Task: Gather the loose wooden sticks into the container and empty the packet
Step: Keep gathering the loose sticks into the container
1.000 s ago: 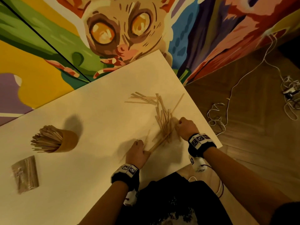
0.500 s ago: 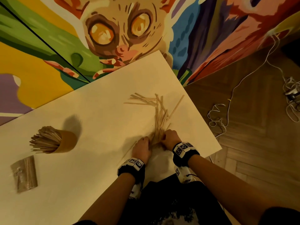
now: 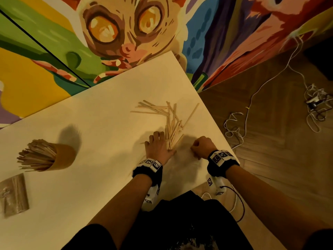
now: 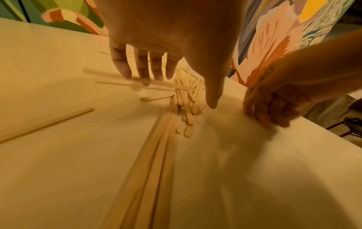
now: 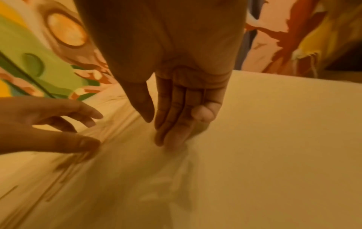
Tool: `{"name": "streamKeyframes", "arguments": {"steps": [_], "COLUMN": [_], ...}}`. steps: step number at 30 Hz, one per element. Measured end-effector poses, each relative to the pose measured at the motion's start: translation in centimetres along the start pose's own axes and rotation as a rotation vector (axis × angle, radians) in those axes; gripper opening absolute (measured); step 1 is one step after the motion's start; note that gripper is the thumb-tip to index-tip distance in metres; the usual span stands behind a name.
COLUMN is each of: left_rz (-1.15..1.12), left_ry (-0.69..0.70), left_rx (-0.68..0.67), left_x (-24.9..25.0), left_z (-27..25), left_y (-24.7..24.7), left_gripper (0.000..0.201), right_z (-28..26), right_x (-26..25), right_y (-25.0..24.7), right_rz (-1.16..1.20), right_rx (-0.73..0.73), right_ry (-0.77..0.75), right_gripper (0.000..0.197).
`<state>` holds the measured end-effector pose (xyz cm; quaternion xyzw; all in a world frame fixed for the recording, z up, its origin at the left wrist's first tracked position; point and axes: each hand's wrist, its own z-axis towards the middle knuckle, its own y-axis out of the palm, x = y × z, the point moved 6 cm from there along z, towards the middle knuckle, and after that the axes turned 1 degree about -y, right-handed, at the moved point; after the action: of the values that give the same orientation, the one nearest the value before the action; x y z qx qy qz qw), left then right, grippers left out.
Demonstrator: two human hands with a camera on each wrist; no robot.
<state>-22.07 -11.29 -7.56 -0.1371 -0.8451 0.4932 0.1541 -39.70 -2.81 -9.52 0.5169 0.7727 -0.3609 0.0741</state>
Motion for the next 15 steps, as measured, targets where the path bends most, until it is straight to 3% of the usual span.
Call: {"name": "streamKeyframes", "arguments": {"steps": [3,10,15], "left_rz": [0.011,-0.022,0.109], "left_ry": [0.018,0.111,0.232], "left_rx": [0.001,-0.021,-0.102], "left_x": [1.5,3.3,3.0], "left_z": [1.3,2.8,2.8], "left_y": [-0.2,-0.7,-0.2], "left_gripper": [0.089,0.048,0.039], "right_z": [-0.3,0.1,0.6], "right_x": [1.8,2.5,2.5], "right_y": [0.1,0.1,-0.2], "right_rz": [0.101,0.226,0.344], "right_rx": [0.020,0.018,-0.004], "right_ry": [0.050,0.067,0.084], "right_gripper": [0.027,0.040,0.048]}}
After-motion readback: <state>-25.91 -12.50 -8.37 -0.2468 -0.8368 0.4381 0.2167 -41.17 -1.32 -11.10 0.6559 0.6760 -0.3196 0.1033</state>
